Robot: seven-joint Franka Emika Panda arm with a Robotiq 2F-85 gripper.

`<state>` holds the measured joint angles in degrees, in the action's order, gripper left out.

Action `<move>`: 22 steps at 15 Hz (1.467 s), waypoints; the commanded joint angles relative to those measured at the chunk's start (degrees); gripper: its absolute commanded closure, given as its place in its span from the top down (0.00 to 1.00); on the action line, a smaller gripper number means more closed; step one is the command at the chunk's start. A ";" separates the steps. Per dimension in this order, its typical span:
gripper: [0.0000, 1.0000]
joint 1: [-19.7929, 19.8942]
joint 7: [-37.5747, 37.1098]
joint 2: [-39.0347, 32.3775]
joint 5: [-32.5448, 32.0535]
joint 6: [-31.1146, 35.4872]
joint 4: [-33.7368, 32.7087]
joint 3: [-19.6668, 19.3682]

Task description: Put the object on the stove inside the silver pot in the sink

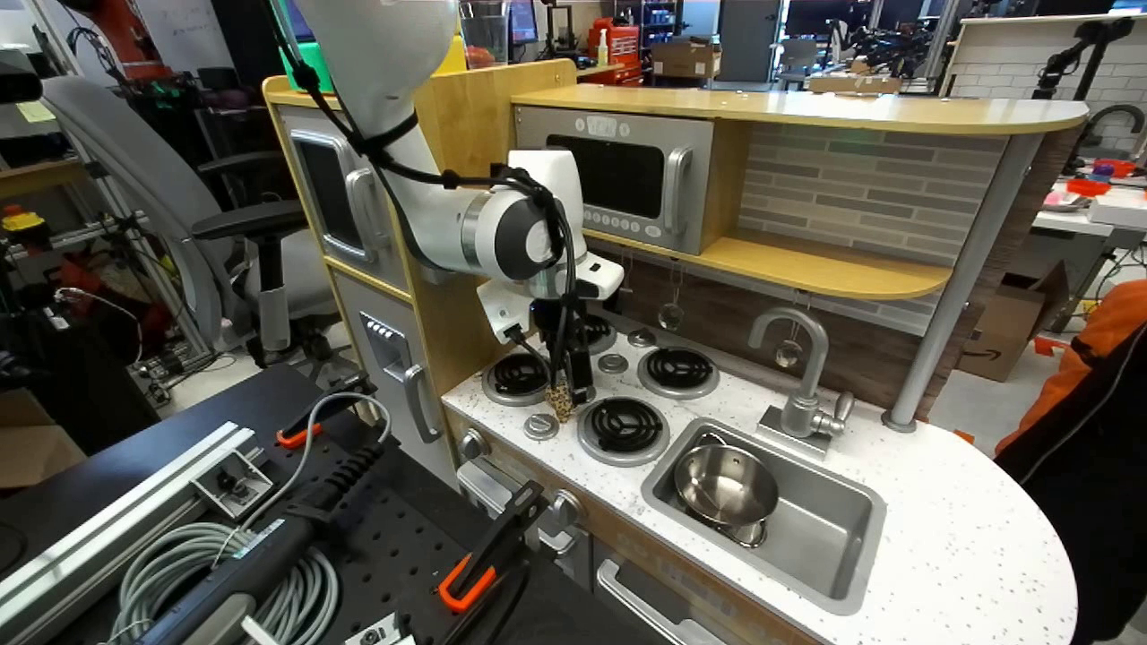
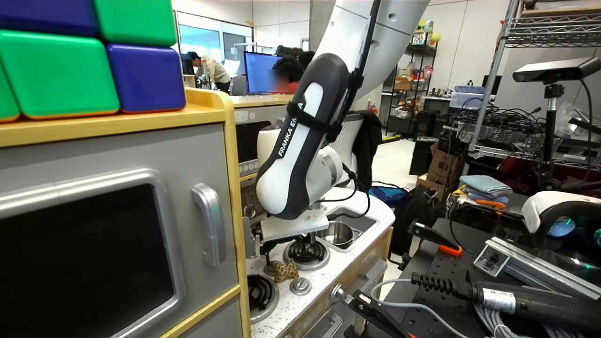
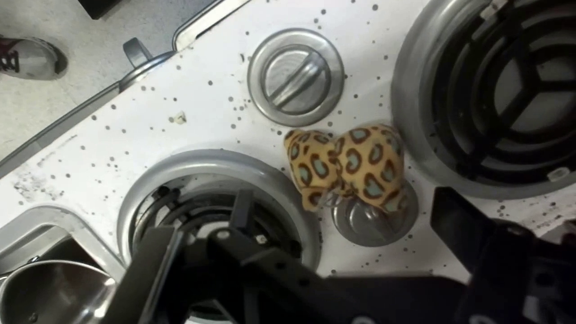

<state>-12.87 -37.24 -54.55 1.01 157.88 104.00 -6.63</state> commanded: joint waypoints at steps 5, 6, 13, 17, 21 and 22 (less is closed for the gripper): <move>0.75 -0.78 -0.24 -5.64 4.97 -0.23 -6.93 -0.20; 0.74 -0.78 -0.22 -5.76 5.31 -0.38 -7.24 -0.30; 0.20 1.19 -0.45 -5.22 8.76 -6.01 -10.13 1.20; 0.00 3.61 -0.04 -3.44 10.89 -10.61 -11.21 2.23; 0.26 6.42 -0.90 -2.44 13.28 -16.28 -13.91 2.90; 0.27 6.64 -1.02 -2.48 13.36 -17.62 -14.45 2.71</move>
<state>-8.07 -37.51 -58.15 12.89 145.29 91.16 -4.90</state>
